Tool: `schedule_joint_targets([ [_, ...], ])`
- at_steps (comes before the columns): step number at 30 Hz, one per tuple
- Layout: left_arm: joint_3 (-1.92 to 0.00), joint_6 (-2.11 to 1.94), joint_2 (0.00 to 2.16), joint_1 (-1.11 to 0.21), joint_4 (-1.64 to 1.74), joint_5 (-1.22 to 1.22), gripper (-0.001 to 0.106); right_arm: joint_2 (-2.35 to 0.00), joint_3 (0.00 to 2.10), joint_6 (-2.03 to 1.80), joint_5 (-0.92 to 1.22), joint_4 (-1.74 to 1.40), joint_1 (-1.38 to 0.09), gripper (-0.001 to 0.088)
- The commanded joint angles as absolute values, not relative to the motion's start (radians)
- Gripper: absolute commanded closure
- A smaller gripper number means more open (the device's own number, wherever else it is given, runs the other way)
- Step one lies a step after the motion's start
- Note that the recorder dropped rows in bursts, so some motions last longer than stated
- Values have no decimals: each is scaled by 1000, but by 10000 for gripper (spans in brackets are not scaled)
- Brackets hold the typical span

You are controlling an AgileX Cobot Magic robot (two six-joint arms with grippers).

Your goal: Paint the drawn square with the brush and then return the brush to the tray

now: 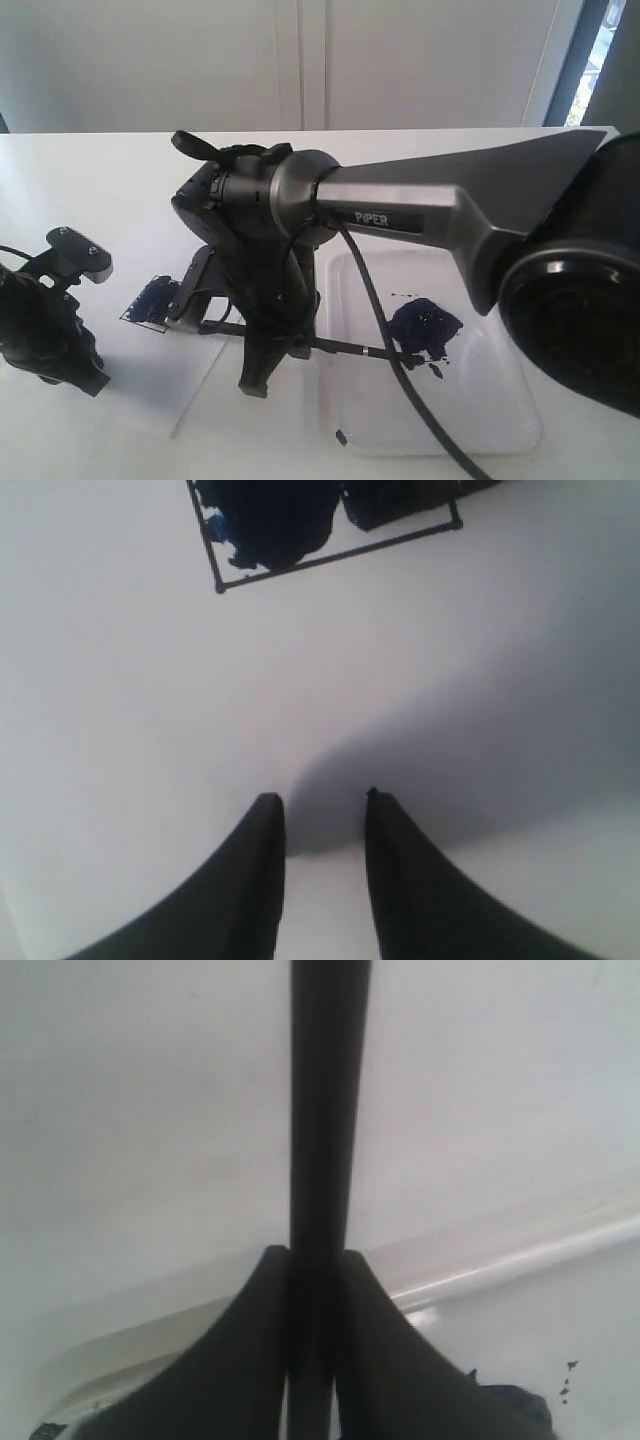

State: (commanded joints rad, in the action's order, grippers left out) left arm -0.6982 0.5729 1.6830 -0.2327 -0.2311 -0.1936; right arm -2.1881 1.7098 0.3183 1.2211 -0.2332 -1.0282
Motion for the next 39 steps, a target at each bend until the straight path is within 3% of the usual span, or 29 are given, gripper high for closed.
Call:
schedule_joint_targets([
  [25,-698,571,1683,-233,-231,-196,710,-2206,1713,335,1221,-259,-1030,868],
  [39,-698,571,1683,-233,-231,-200,710,-2208,1724,250,1221,-536,-1095,868],
])
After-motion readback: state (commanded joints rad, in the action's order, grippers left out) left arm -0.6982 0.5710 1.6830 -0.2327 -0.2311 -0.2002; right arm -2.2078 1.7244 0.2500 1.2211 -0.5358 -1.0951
